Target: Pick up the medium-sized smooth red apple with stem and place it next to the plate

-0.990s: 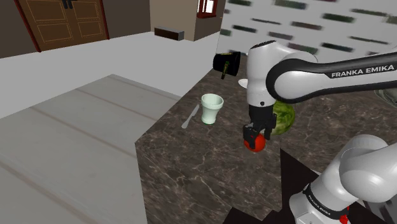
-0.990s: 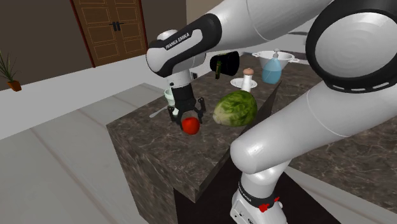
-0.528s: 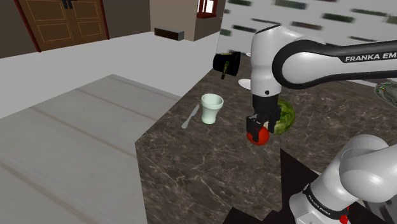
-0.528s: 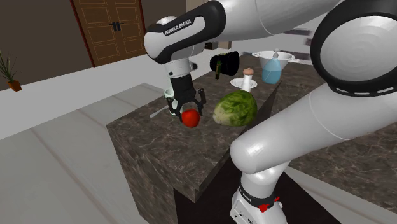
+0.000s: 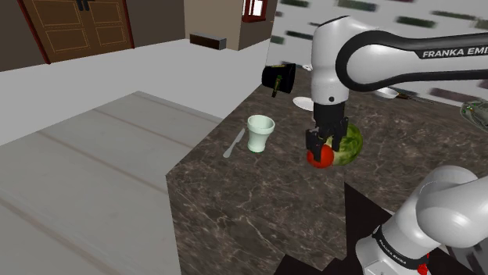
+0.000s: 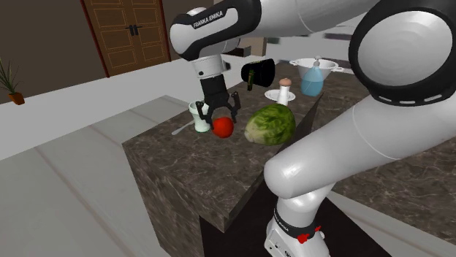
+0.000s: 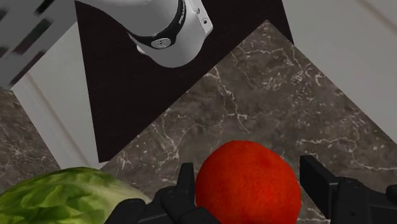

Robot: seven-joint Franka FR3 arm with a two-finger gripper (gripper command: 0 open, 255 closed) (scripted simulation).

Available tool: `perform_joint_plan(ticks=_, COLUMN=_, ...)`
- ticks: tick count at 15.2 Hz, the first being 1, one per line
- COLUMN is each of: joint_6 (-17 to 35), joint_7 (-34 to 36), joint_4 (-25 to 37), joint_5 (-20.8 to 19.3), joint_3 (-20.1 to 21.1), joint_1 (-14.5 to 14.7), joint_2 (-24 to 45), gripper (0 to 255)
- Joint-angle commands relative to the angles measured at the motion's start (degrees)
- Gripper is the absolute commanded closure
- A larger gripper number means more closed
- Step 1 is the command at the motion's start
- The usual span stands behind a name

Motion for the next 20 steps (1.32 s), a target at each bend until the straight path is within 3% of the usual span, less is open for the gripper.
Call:
perform_joint_plan(ticks=1, joint_6=0.4, joint_7=-2.1, joint_4=1.4, joint_5=-2.0, joint_3=-1.6, joint_1=-1.4, joint_2=1.9, gripper=255)
perform_joint_plan(ticks=11, joint_6=3.1, joint_7=-12.6, joint_4=10.8, joint_5=-10.6, joint_3=-9.3, joint_1=-7.8, joint_2=13.8, gripper=255)
perform_joint_plan(ticks=20, joint_6=3.7, joint_7=-21.0, joint_4=24.9, joint_5=-15.1, joint_3=-14.7, joint_1=-12.4, joint_2=27.4, gripper=255)
